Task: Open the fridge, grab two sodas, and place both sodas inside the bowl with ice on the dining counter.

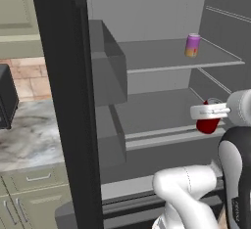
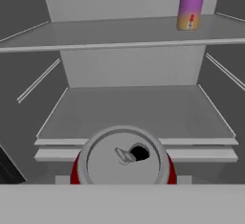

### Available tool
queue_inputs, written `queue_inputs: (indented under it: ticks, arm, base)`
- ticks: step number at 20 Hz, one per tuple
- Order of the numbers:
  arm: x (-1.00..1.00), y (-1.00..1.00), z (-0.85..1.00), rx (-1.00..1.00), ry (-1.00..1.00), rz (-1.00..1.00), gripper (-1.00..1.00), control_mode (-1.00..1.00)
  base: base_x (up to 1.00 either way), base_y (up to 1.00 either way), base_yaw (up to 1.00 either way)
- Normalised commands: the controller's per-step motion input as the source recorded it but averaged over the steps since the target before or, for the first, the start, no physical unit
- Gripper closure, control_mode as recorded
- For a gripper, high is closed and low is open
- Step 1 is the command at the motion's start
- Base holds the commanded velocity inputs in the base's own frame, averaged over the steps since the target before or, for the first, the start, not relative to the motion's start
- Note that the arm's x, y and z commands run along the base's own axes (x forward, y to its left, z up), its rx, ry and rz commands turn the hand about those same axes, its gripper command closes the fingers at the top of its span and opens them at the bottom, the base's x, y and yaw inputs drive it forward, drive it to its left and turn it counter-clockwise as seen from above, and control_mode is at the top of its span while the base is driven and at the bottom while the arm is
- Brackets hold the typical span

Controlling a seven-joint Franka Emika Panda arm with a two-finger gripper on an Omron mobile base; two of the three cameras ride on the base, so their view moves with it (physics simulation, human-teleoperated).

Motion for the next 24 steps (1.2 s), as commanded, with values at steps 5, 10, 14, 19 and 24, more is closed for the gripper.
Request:
queue_inputs:
  ticks: [5,10,14,19,24]
  arm:
    - [0.00,0.00,0.00,0.00,0.00,0.00,1.00,1.00]
    - [0.00,0.00,0.00,0.00,0.00,0.00,1.00,1.00]
    - [0.00,0.00,0.00,0.00,0.00,0.00,1.00,1.00]
    - [0.00,0.00,0.00,0.00,0.00,0.00,1.00,1.00]
    - [0.00,0.00,0.00,0.00,0.00,0.00,1.00,1.00]
  base:
    - [-0.45,0.00,-0.13]
    - [-0.73,0.06,-0.38]
    - [-0.85,0.22,-0.42]
    - [-0.91,0.20,-0.44]
    - [-0.99,0.22,-0.43]
